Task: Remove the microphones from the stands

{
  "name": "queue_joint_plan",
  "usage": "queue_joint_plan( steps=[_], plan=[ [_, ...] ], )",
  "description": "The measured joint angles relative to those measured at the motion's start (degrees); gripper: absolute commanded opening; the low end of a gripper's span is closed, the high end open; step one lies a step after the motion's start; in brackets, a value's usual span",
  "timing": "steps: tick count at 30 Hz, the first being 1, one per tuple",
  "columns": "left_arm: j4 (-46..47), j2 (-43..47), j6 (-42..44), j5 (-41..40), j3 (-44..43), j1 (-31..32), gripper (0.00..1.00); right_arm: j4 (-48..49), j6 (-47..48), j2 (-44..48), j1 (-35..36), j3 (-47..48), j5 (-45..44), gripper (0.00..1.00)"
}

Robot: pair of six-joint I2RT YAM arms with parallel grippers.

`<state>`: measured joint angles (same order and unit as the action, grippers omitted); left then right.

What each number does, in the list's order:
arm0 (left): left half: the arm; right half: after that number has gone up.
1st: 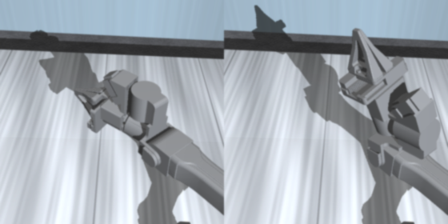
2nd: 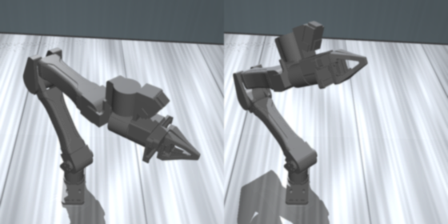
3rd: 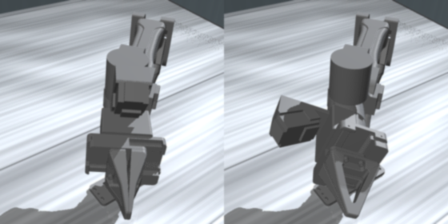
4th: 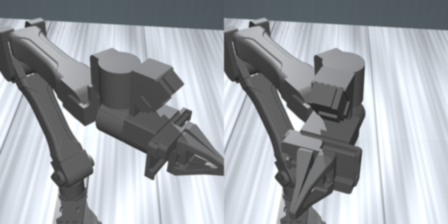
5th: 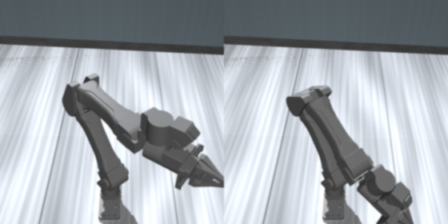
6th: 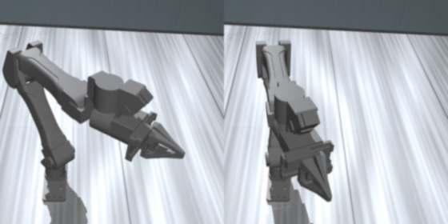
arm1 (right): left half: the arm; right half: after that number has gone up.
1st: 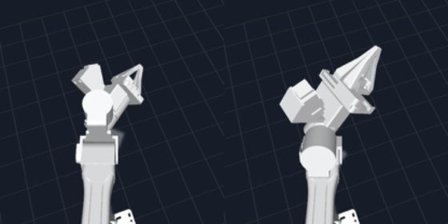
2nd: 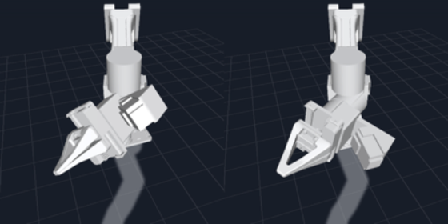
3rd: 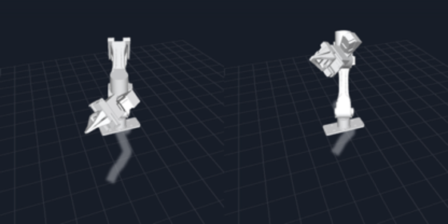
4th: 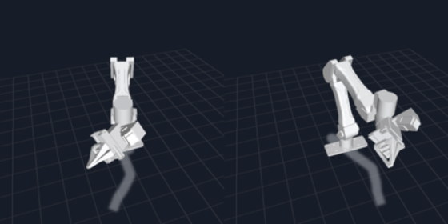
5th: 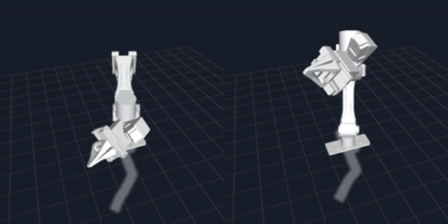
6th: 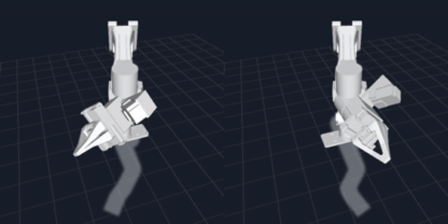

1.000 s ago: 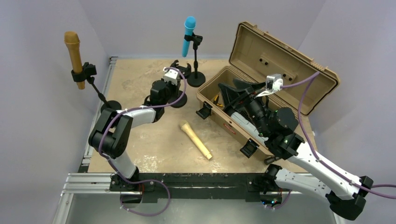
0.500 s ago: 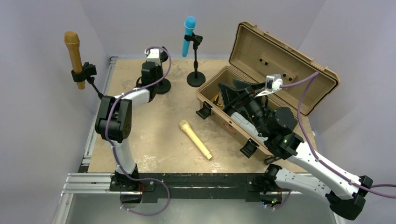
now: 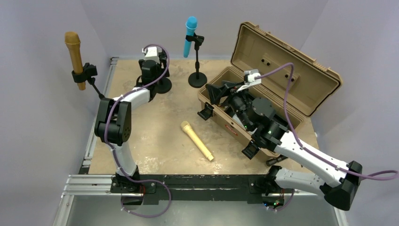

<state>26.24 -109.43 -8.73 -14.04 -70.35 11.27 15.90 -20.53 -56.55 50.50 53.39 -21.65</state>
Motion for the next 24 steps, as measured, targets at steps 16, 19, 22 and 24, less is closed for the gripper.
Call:
queue_joint_plan(
  steps=[16, 19, 22, 24],
  plan=[
    [-35.69, 30.40, -23.98, 3.34, 3.34, 0.72, 0.93, 7.02, 1.92, -19.43, -9.77, 15.52, 6.69, 0.72],
    [-39.26, 36.63, -25.07, 3.65, 5.38, 2.93, 0.92, 7.69, 1.92, -25.29, -10.93, 21.79, 7.23, 0.78],
    [-41.75, 40.81, -24.04, 5.51, 6.71, 6.05, 0.91, 7.43, 1.62, -32.04, -10.86, 30.08, 7.32, 0.83],
    [-43.15, 42.40, -21.68, 7.48, 6.60, 7.74, 0.91, 6.62, 1.18, -36.74, -10.82, 36.41, 7.15, 0.83]
  ],
)
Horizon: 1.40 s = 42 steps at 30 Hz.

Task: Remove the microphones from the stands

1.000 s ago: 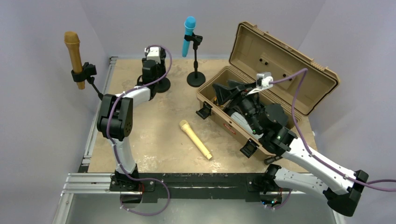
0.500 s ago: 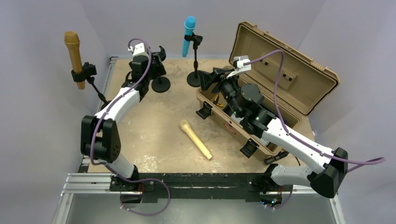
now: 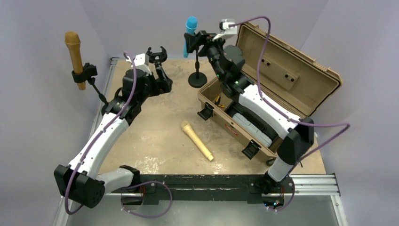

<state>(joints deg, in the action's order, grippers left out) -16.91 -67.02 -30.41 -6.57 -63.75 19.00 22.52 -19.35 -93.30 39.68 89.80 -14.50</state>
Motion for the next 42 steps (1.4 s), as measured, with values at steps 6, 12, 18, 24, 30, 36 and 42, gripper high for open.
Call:
queue_joint_plan(
  steps=[6, 12, 18, 24, 30, 36, 42],
  plan=[
    [-6.14, 4.04, 6.32, 3.67, -4.63, 1.70, 0.90, -4.28, -1.03, -12.26, -0.02, 17.35, -5.01, 0.84],
    [-6.69, 11.10, 10.23, 5.79, -5.90, 5.44, 0.90, -6.38, -0.63, -19.37, -0.55, 26.38, -11.45, 0.85],
    [-7.93, 13.16, 12.09, 4.85, -6.08, 10.23, 0.88, -6.32, 1.77, -24.37, -1.84, 31.04, -13.79, 0.85],
    [-10.03, 13.79, 14.80, -0.70, -6.29, 15.56, 0.91, -5.90, 5.49, -30.08, -2.43, 35.93, -16.02, 0.84],
    [-10.56, 14.86, 17.16, -6.03, -6.29, 19.10, 0.92, -3.63, 9.81, -35.71, -2.45, 39.95, -17.62, 0.83],
    [-10.64, 14.75, 18.60, -9.88, -6.29, 19.82, 0.92, -1.42, 12.02, -38.62, -2.62, 40.61, -18.67, 0.69],
    [-10.93, 14.08, 19.06, -10.91, -6.29, 19.74, 0.91, 1.11, 13.86, -38.84, -2.62, 40.61, -18.88, 0.32]
  ],
)
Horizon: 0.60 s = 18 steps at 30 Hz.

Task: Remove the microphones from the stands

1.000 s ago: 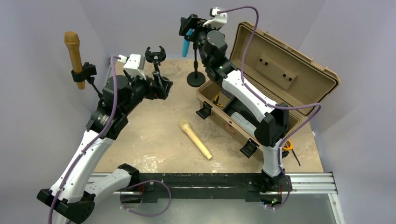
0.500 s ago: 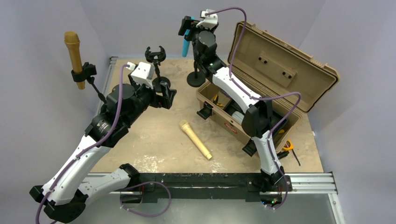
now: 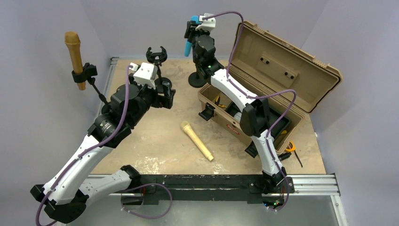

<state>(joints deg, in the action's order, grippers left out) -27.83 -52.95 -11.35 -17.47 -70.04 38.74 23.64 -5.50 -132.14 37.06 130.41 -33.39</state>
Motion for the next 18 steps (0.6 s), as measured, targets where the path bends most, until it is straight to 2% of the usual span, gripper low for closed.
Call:
queue_joint_plan(
  steps=[3, 8, 13, 18],
  plan=[
    [-0.15, -0.35, -0.17, 0.63, 0.00, -1.05, 0.90, 1.11, 0.17, 0.04, 0.00, -0.72, 0.26, 0.16],
    [0.35, -0.63, -1.55, 3.04, 0.28, -5.42, 0.90, 4.72, 0.44, 1.92, 0.00, -5.38, 3.61, 0.00],
    [0.98, -1.42, -1.60, 4.24, 0.68, -9.03, 0.90, 5.14, 0.44, 6.84, -0.20, -12.41, 10.16, 0.00],
    [1.25, -2.71, -1.53, 4.46, 1.05, -10.91, 0.90, 4.57, 0.37, 10.14, -0.33, -16.70, 21.16, 0.00]
  ],
)
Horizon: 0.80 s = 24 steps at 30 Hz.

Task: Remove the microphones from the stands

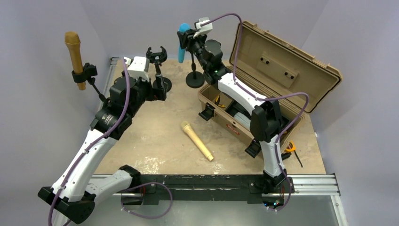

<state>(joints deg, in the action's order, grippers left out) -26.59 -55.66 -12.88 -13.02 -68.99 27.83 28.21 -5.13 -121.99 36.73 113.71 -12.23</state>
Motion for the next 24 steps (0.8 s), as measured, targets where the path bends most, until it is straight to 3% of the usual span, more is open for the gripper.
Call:
queue_joint_plan(
  steps=[11, 24],
  plan=[
    [0.66, -0.33, -0.04, 1.27, 0.63, -1.57, 0.89, -1.75, -1.84, 8.41, 0.76, -9.29, 16.55, 0.00],
    [2.38, -0.17, -1.42, 4.35, 2.32, -1.57, 0.87, -2.43, -3.45, 10.40, 4.74, -10.51, 19.54, 0.00]
  ],
)
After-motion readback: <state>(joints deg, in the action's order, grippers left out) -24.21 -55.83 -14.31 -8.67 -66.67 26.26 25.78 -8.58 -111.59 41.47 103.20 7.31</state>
